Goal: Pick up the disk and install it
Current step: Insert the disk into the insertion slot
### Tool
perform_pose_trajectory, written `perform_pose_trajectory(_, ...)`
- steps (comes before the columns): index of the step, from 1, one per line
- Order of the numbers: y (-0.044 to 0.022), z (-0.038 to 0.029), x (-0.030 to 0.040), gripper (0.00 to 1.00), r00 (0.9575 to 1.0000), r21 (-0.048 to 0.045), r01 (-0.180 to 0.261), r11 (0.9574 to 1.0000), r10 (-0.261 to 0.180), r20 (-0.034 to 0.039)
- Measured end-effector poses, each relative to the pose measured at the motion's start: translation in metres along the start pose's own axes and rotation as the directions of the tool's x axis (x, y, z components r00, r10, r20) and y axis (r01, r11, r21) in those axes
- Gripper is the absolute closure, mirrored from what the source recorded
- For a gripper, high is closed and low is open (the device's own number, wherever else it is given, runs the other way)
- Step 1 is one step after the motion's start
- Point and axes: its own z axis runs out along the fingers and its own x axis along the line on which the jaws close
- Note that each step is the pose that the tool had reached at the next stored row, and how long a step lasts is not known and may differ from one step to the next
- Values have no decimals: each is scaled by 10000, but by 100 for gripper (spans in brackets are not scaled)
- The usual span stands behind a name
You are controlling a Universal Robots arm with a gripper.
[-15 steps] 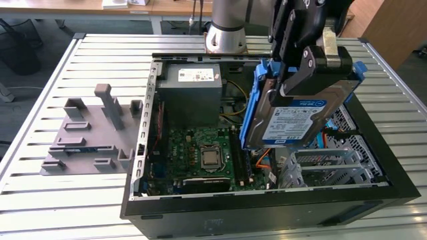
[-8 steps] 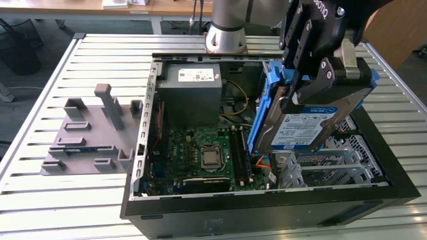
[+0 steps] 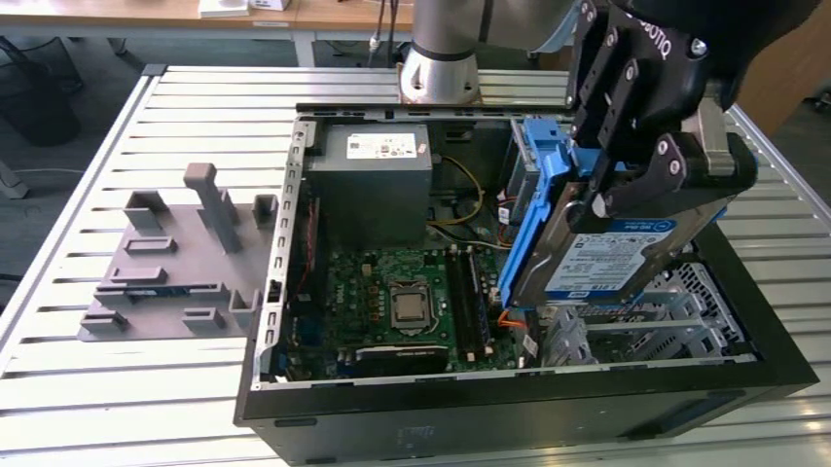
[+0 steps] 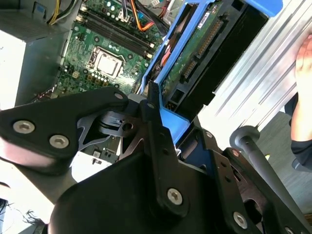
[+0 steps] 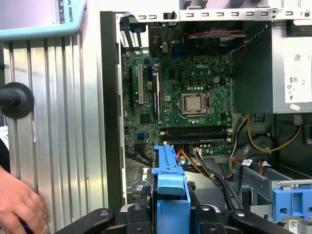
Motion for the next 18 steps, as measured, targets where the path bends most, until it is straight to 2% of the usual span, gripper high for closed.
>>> perform_pose_trajectory(6, -12, 2, 0, 64, 10000, 0, -1, 10000, 1, 2)
perform_pose_trajectory(15, -213, 37, -11, 64, 10000, -1, 0, 10000, 0, 1)
perform_pose_trajectory(18, -242, 47, -12, 64, 10000, -1, 0, 10000, 0, 0)
